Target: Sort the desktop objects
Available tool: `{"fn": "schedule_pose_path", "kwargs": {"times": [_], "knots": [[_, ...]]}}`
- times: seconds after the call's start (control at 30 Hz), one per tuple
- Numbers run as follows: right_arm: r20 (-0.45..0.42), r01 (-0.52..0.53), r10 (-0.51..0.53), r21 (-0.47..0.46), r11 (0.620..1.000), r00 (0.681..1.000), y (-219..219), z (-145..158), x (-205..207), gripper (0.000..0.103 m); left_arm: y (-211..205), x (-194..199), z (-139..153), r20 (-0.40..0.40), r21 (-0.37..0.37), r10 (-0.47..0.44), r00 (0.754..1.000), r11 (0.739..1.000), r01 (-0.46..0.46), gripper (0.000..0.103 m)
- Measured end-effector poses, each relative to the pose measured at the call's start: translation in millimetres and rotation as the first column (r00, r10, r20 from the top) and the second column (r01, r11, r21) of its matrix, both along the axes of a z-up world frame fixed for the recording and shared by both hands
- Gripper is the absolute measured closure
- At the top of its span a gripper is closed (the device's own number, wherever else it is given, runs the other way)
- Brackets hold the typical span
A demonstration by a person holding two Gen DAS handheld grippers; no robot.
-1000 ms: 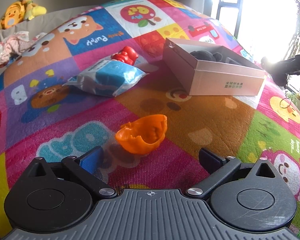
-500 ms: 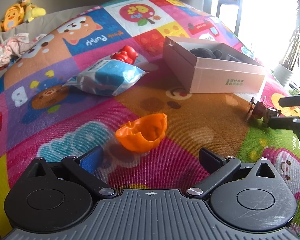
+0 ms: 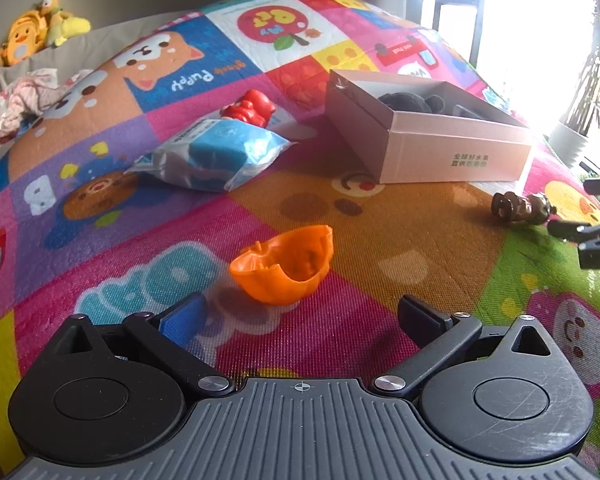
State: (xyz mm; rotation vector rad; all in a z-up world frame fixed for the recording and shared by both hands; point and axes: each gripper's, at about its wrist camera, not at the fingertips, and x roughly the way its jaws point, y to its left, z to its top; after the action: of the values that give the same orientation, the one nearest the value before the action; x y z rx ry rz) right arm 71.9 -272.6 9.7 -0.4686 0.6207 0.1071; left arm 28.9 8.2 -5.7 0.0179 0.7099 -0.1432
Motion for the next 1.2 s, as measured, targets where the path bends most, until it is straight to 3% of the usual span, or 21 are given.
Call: {"fn": "schedule_pose_path", "kwargs": {"times": [0.13, 0.3, 0.4, 0.5, 0.57, 0.63, 0.7, 1.03, 1.2], "knots": [[0.031, 0.108, -0.11, 0.047, 0.993, 0.993, -21.7, 8.0, 7.4, 0.021, -0.7, 0.5, -0.3, -0.002, 0.003, -0.002, 1.0, 1.0, 0.002, 0.0], [-0.021, 0.091, -0.088, 0.221, 0.971, 0.996, -30.6, 15.6, 3.7, 0.015, -1.0, 0.6, -0.7, -0.003, 0.007, -0.003, 1.0, 1.0, 0.003, 0.0], [-0.074, 0.103, -0.082, 0.345, 0.933, 0.994, -24.3, 14.1, 5.2, 0.004, -0.9, 0.5, -0.7, -0.003, 0.007, -0.003, 1.0, 1.0, 0.003, 0.0], [-0.124, 0.139, -0.092, 0.466, 0.874, 0.988, -12.1, 8.3, 13.7, 0.002, -0.7, 0.6, -0.4, -0.003, 0.005, -0.003, 1.0, 1.0, 0.003, 0.0], [-0.137, 0.164, -0.111, 0.473, 0.866, 0.984, -2.6, 3.4, 21.3, 0.003, -0.6, 0.6, -0.4, -0.003, 0.005, -0.003, 1.0, 1.0, 0.003, 0.0], [-0.151, 0.182, -0.127, 0.449, 0.875, 0.98, 7.0, -2.2, 29.5, 0.015, -0.3, 0.6, -0.3, -0.003, 0.004, -0.003, 1.0, 1.0, 0.003, 0.0], [-0.132, 0.179, -0.134, 0.428, 0.886, 0.982, 11.2, -2.9, 30.4, 0.037, 0.5, 0.2, -0.1, -0.001, -0.001, -0.002, 1.0, 1.0, 0.002, 0.0], [-0.083, 0.171, -0.15, 0.402, 0.899, 0.985, -19.7, -1.5, -15.5, 0.039, -4.8, 8.6, 2.7, -0.01, 0.032, 0.026, 1.0, 0.999, -0.026, 0.0], [-0.077, 0.192, -0.176, 0.432, 0.881, 0.981, -25.9, -3.5, -17.6, 0.039, -12.8, 14.2, 6.7, 0.014, 0.063, 0.026, 1.0, 0.998, -0.027, 0.0]]}}
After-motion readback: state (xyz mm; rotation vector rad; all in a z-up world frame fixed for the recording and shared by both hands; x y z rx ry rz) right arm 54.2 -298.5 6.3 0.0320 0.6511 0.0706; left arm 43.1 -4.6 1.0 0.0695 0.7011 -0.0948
